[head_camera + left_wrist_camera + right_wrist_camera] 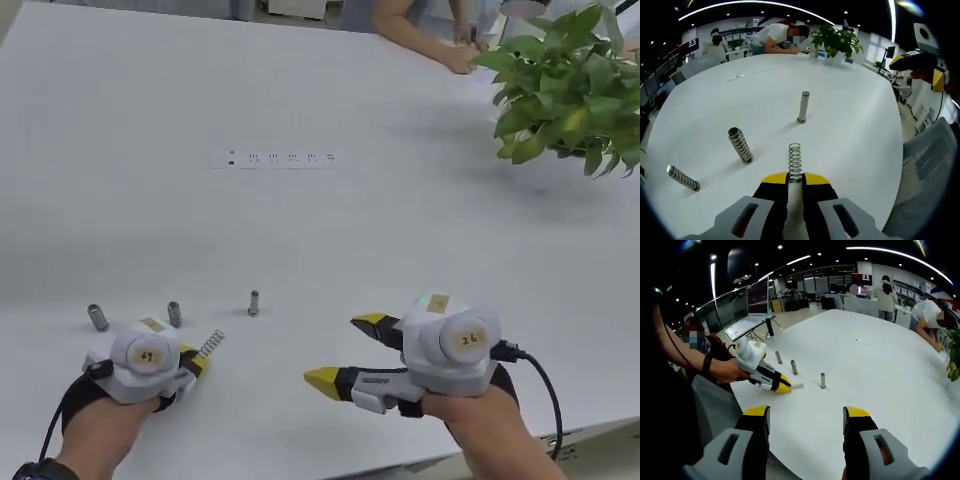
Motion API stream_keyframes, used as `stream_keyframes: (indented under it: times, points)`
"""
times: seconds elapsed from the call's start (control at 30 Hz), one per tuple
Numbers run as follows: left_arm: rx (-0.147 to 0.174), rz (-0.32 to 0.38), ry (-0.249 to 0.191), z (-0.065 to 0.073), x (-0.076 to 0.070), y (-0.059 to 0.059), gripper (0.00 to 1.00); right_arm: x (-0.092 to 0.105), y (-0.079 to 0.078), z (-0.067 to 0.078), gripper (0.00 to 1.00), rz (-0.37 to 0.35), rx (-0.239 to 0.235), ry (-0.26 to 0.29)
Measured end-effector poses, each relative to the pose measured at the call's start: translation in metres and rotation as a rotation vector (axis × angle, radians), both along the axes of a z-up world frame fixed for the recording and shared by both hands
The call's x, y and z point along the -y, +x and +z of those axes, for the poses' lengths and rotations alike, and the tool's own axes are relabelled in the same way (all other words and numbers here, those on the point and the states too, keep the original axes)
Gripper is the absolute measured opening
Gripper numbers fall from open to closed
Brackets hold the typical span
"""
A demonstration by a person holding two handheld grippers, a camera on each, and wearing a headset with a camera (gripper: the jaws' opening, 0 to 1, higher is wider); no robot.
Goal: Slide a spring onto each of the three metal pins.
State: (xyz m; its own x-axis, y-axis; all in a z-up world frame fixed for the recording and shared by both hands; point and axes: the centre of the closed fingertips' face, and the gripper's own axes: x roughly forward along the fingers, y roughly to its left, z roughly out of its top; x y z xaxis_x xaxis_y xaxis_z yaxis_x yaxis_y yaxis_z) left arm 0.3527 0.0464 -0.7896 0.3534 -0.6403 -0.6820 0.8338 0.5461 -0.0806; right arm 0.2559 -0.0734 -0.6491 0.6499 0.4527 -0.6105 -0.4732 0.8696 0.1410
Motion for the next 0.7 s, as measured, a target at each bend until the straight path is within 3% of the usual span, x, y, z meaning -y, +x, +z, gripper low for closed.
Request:
stream_keyframes:
  times: [0.47,0.7]
  points:
    - [-0.007,0.005,-0.042,0.02,-0.02,-0.016,0.03,-0.003,-0.002,0.0,0.56,-0.006,0.011,0.015]
    - [0.009,0.011,-0.059,0.034,-0.029,-0.022,0.03,-0.007,-0.005,0.0,0.56,0.001,0.009,0.021]
